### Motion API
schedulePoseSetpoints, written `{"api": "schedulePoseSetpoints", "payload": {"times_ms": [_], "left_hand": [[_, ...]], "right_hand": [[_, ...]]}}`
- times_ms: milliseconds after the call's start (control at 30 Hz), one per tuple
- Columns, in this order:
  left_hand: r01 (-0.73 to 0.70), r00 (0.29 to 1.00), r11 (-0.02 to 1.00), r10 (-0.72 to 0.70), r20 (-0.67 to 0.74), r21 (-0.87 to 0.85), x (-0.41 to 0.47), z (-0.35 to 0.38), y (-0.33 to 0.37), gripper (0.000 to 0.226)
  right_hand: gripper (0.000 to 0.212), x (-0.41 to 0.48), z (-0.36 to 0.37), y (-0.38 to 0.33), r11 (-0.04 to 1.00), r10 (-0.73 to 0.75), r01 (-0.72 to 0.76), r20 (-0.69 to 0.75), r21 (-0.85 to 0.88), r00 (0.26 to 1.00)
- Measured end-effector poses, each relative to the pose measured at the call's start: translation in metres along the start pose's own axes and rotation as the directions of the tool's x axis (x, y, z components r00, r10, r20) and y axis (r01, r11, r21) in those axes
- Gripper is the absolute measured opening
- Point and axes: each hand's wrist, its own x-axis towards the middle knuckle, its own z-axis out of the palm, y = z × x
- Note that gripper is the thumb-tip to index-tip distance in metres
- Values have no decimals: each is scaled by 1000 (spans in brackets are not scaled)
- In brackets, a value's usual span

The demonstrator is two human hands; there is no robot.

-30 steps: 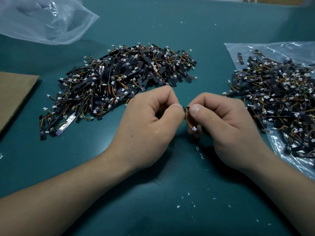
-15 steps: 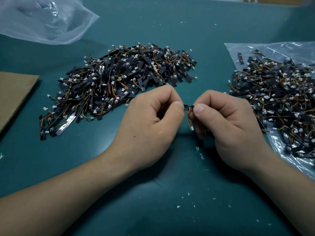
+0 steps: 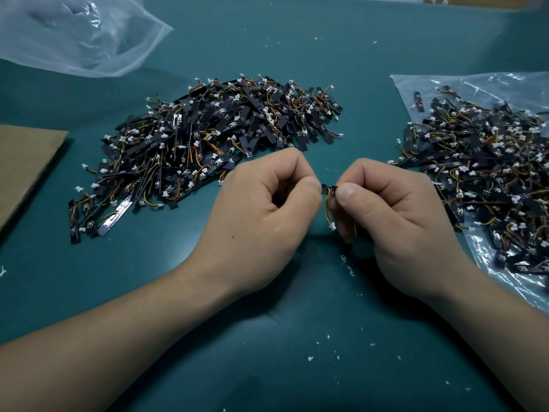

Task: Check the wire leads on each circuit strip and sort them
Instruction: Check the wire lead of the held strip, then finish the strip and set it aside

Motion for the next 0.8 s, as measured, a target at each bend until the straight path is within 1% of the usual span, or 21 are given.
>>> {"api": "schedulePoseSetpoints", "payload": {"times_ms": [233,367,567,733,800], "left_hand": [[-11,1000,1000,12,-16,19,0,0,0,23],[-24,999,999,25,-33,26,0,0,0,23],[-31,999,999,31,15,-21,0,-2,1,23],[-25,1000,999,26,-16,22,1,-1,0,22],[-27,1000,1000,27,-14,2,1,-2,0,22]], "right_hand": [[26,0,1,-1,1000,12,-12,4,10,1000],[29,0,2,-3,1000,18,-18,42,-13,999],[30,-1,0,-2,999,-12,14,29,-43,999],[31,0,0,-2,999,21,-20,48,-27,999],[31,0,-1,-2,1000,18,-17,54,-18,998]]}}
